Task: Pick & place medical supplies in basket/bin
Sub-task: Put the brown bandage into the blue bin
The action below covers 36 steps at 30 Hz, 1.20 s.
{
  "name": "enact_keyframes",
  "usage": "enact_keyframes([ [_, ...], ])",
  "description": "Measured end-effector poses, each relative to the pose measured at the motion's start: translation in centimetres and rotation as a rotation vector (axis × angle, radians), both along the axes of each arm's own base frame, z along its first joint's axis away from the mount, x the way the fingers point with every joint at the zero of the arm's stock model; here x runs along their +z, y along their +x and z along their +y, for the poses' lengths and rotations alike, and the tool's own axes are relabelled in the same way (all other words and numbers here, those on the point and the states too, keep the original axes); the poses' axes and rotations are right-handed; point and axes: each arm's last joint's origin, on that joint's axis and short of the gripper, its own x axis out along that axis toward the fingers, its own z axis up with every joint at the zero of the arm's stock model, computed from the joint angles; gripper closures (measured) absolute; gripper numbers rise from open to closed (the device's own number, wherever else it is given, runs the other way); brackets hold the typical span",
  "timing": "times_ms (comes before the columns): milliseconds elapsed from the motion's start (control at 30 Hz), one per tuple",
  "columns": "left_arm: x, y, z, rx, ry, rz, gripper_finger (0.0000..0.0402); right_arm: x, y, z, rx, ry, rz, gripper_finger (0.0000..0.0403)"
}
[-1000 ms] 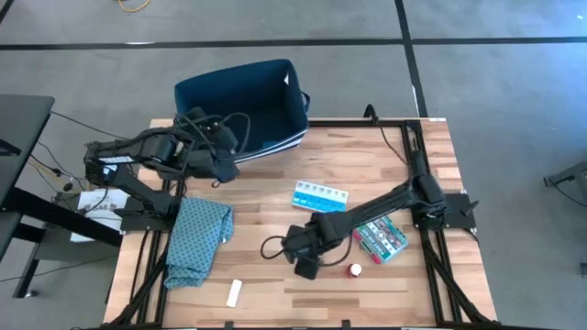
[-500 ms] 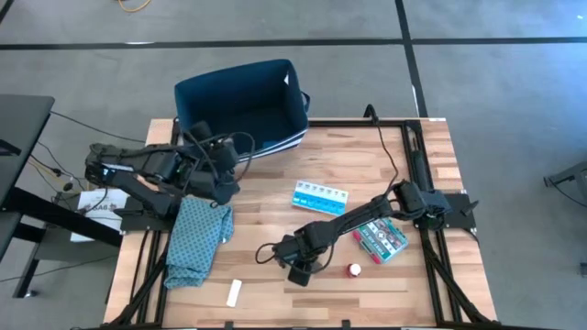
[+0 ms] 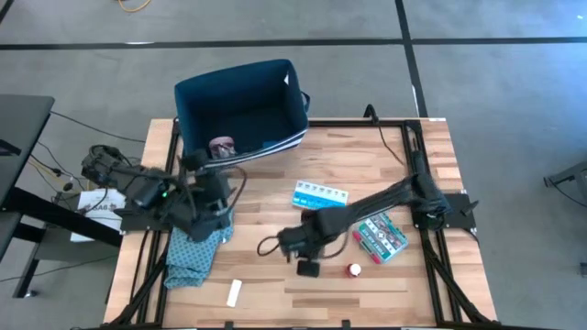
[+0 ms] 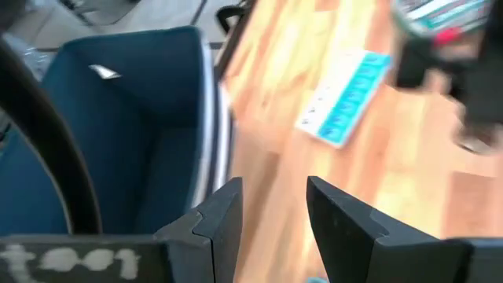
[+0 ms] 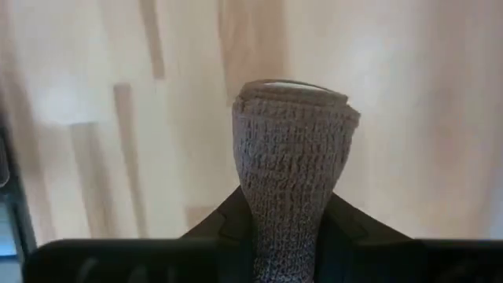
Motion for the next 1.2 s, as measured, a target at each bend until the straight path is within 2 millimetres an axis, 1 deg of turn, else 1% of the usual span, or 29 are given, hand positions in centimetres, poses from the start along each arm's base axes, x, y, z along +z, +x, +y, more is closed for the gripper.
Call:
enact_keyframes([
  [67,0.0,-0.5,-1.0,-0.020,-0.018,-0.024,0.0267,3.7,-0.9,-1.2,0.040,-0.118,-0.090,0.0330],
  [133,0.1,-0.9,-1.7,-0.025,-0.020,-0.060,0.0267,7.5,-2.2,-3.0,0.035,-0.271,-0.199,0.0324],
  [200,0.2,-1.4,-2.4,-0.020,-0.024,-0.109,0.0267,11.9,-3.8,-4.9,0.006,-0.396,-0.352,0.0320],
  [267,0.2,-1.8,-3.1,-0.016,-0.040,-0.153,0.0267,15.8,-5.8,-6.7,-0.039,-0.486,-0.495,0.0318],
  [333,0.1,-2.1,-3.9,-0.022,-0.061,-0.170,0.0267,18.9,-7.1,-8.7,-0.066,-0.548,-0.627,0.0317],
  [400,-0.4,-2.2,-4.8,-0.034,-0.061,-0.175,0.0267,21.4,-7.8,-10.8,-0.087,-0.583,-0.765,0.0317],
  [467,-1.1,-2.2,-5.6,-0.039,-0.037,-0.182,0.0267,23.5,-8.3,-13.3,-0.111,-0.584,-0.904,0.0317],
  [500,-1.5,-2.2,-5.9,-0.040,-0.021,-0.188,0.0267,24.2,-8.4,-14.5,-0.109,-0.564,-0.961,0.0317],
  [567,-2.4,-2.2,-6.6,-0.039,0.005,-0.193,0.0267,24.6,-8.3,-17.0,-0.077,-0.494,-1.030,0.0316],
  [600,-2.9,-2.1,-6.8,-0.030,0.012,-0.198,0.0267,24.5,-8.0,-18.2,-0.057,-0.445,-1.047,0.0316],
  [667,-4.0,-2.0,-7.1,-0.004,0.023,-0.214,0.0267,23.4,-6.9,-20.5,-0.029,-0.355,-1.049,0.0316],
  [733,-5.3,-2.0,-7.2,0.030,0.025,-0.228,0.0267,21.6,-5.3,-22.7,-0.037,-0.311,-1.017,0.0316],
  [800,-7.0,-2.1,-7.2,0.089,0.007,-0.253,0.0267,19.5,-3.8,-25.0,-0.063,-0.309,-0.963,0.0316],
  [867,-9.1,-2.2,-7.1,0.163,-0.026,-0.267,0.0267,17.3,-2.5,-27.0,-0.051,-0.326,-0.911,0.0315],
  [933,-11.3,-2.5,-6.9,0.243,-0.076,-0.229,0.0267,15.6,-1.8,-28.7,-0.043,-0.330,-0.867,0.0310],
  [1000,-13.5,-2.8,-6.7,0.324,-0.132,-0.189,0.0267,14.4,-1.1,-29.8,-0.053,-0.327,-0.856,0.0300],
  [1067,-15.2,-3.2,-6.7,0.380,-0.175,-0.158,0.0267,13.7,-0.9,-30.5,-0.064,-0.325,-0.838,0.0284],
  [1133,-16.1,-3.3,-6.7,0.411,-0.205,-0.148,0.0267,13.1,-0.5,-31.1,-0.071,-0.330,-0.841,0.0265],
  [1200,-16.6,-3.2,-7.0,0.424,-0.257,-0.137,0.0267,12.7,-0.5,-31.3,-0.074,-0.326,-0.821,0.0246],
])
